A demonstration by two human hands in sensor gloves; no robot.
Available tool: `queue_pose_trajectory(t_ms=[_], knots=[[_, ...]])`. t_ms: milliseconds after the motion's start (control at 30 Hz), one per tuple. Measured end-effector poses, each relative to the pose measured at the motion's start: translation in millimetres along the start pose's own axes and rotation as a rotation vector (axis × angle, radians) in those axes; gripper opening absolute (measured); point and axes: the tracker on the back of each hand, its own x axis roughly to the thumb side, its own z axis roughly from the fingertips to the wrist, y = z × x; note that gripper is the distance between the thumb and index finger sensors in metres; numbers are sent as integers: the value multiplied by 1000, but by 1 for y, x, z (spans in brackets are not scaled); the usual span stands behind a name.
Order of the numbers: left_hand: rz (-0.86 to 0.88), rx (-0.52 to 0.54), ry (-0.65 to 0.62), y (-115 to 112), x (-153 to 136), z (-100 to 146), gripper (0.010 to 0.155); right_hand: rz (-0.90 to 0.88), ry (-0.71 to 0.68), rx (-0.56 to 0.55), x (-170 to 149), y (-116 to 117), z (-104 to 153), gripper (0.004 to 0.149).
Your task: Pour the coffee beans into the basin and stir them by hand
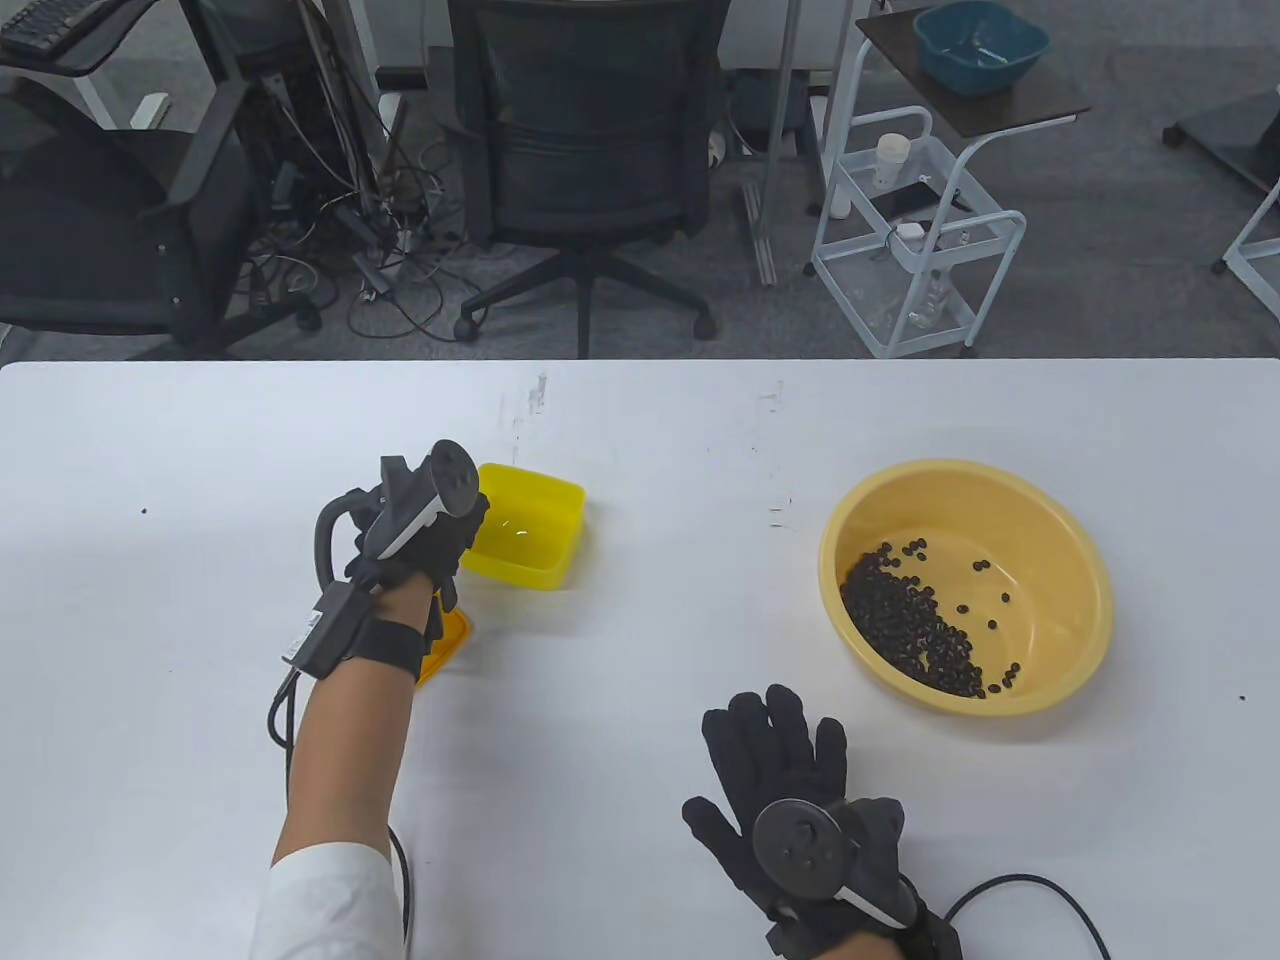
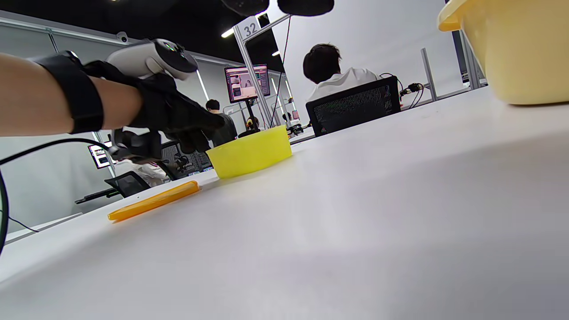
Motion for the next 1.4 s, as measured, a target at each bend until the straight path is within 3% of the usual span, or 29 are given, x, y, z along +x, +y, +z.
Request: queue_pose_trajectory(t_ms=[100,200,233,333,467,567,633,733,867,1067,1167,1233,1400], knots=[[-1,40,-200,20,4,42,74,0,-4,-12,0,-3,2,78],[-28,151,-405,24,9,108,74,-18,-7,-41,0,-8,5,78],[-42,186,-459,20,11,135,75,-25,-2,-54,-1,-10,6,78],[-35,254,-529,2,13,187,76,-74,8,-88,-6,-18,8,79],[-30,256,-599,-40,17,223,78,-245,76,-141,-22,-34,7,82],[-55,228,-577,-64,20,232,79,-371,148,-179,-43,-52,3,83],[-69,219,-589,-68,22,237,80,-382,197,-159,-56,-64,1,83],[-48,247,-636,-67,25,244,80,-415,361,-197,-93,-93,0,84],[-66,250,-630,-70,24,245,80,-437,633,-272,-136,-112,0,86],[-78,217,-574,-75,16,242,80,-459,1046,-339,-180,-111,7,88],[-59,244,-560,-73,14,238,80,-288,1266,-330,-187,-104,12,87],[-57,248,-561,-73,15,237,79,-231,1309,-331,-190,-99,11,88],[-68,238,-566,-74,17,237,79,-378,1388,-310,-195,-80,6,81]])
